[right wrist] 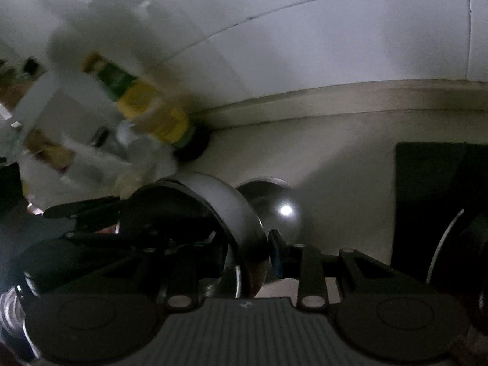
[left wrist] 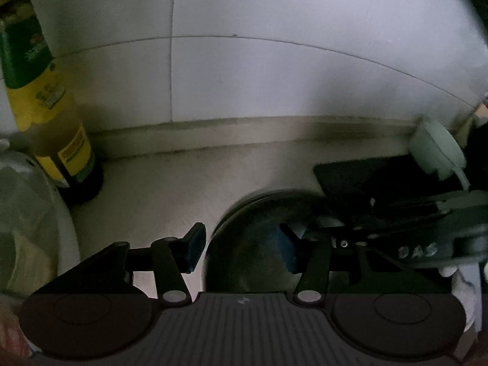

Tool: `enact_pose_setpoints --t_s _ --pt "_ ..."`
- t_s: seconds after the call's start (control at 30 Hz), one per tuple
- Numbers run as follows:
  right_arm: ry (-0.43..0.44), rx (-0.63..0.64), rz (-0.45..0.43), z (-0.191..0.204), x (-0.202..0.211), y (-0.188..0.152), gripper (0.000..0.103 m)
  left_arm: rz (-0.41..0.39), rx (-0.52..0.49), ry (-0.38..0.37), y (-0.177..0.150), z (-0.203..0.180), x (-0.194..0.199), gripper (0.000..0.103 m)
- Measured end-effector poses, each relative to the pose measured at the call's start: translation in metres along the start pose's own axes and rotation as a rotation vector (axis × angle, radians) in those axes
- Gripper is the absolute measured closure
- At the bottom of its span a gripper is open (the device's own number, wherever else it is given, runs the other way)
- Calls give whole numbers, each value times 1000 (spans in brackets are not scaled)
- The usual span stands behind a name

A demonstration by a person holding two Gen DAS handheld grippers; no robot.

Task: Organize plates and bowls
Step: 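Open both tools and move them to the remaining steel bowl by the wall, then grasp the remaining steel bowl rim with the left tool while the right tool grips it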

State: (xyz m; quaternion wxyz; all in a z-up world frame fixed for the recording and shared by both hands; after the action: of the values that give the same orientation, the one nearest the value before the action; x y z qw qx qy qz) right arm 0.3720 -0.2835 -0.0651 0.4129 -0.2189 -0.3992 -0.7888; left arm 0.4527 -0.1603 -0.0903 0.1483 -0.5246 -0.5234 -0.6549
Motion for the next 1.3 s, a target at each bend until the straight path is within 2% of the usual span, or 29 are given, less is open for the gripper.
enact_pose_setpoints --t_s 0.07,0.13,0.23,0.3,0.4,0.47,0.53,0.67,0.73,0.8,0.83,0.97,1.07,1.17,1.3 --pt "-52 33 -21 -5 -8 6 71 -7 -2 20 6 4 -4 41" --pt "-90 49 -66 -13 -12 17 71 -14 14 9 9 7 -6 38" --pt "-73 43 -107 -22 -7 28 71 -25 9 2 6 10 -2 34" --pt "-89 87 -144 -22 -1 30 70 -32 -10 17 1 9 1 33" --pt "-111 119 -169 -23 0 27 70 -47 -10 5 -5 6 11 30" --pt "-109 106 -172 -24 0 27 70 -67 -23 2 -11 4 22 25" --pt "-98 90 -177 -25 2 26 70 -91 -52 6 -21 0 34 19" --pt "-87 109 -208 -22 20 23 67 -102 -178 52 -42 -18 42 16" --pt "-84 113 -221 -22 29 18 60 -85 -216 52 -52 -25 34 15" --pt "-70 116 -211 -23 34 11 49 -58 -216 35 -59 -29 24 15" --pt "-70 113 -207 -24 36 8 48 -46 -210 27 -62 -30 20 15" --pt "-81 94 -194 -34 37 1 47 -25 -241 7 -67 -37 1 14" --pt "-64 77 -165 -35 31 0 46 -22 -299 28 -66 -39 -15 13" --pt "-58 107 -165 -30 25 6 46 -28 -339 55 -63 -36 -33 13" --pt "-42 110 -164 -32 14 26 44 1 -331 36 -60 -27 -50 12"
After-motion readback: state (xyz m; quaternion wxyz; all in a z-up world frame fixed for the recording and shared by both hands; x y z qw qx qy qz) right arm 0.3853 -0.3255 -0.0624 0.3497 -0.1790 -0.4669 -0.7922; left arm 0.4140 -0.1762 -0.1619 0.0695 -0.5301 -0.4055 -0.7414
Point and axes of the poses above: each gripper's, at about its wrist camera, not at the fingertips, and x roughly against the way its jaws point, z to its left, y to its top, the point moved 9 cm from there along -x, roughly the way its jaws point, and after that the axes turned 9 degrees about -x, right-handed, at the moved point
